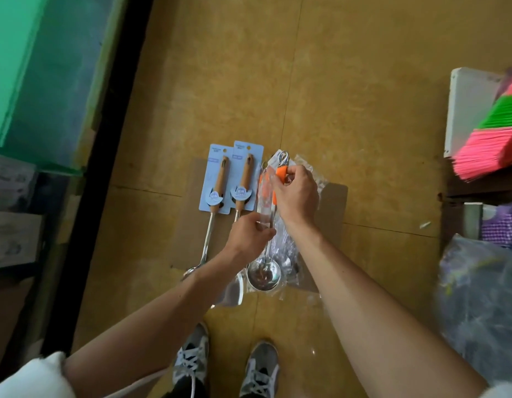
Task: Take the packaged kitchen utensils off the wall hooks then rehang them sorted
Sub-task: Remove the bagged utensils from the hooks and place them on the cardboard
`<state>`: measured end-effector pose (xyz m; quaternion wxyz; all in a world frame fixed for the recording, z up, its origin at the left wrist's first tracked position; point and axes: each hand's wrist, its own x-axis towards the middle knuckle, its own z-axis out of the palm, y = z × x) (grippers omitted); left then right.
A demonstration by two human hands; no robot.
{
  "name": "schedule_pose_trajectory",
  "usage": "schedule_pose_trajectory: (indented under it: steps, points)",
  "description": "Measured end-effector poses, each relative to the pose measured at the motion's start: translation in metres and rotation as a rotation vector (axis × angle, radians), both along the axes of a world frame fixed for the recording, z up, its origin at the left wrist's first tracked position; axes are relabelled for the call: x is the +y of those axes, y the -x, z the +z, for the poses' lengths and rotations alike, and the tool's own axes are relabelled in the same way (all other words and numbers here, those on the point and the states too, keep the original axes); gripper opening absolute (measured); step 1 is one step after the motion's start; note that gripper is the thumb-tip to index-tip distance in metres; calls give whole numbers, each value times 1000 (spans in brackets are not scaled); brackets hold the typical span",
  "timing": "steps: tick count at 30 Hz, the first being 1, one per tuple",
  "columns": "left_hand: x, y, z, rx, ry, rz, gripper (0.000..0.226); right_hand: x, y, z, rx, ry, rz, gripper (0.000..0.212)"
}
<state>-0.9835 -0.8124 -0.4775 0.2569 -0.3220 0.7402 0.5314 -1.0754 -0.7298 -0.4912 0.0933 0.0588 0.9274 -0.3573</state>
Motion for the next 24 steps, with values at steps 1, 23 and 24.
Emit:
schedule_pose_trajectory:
  steps: [1, 23, 24]
  points:
    - [0, 2, -5, -11, -6, 9, 27, -1, 2, -5, -15, -14, 0, 28]
    - [4, 25, 9, -53, 50, -42, 79, 5, 10, -7, -82, -64, 39, 30]
    - [4, 25, 12, -49, 55, -41, 79, 6, 10, -5, -79, -63, 35, 30]
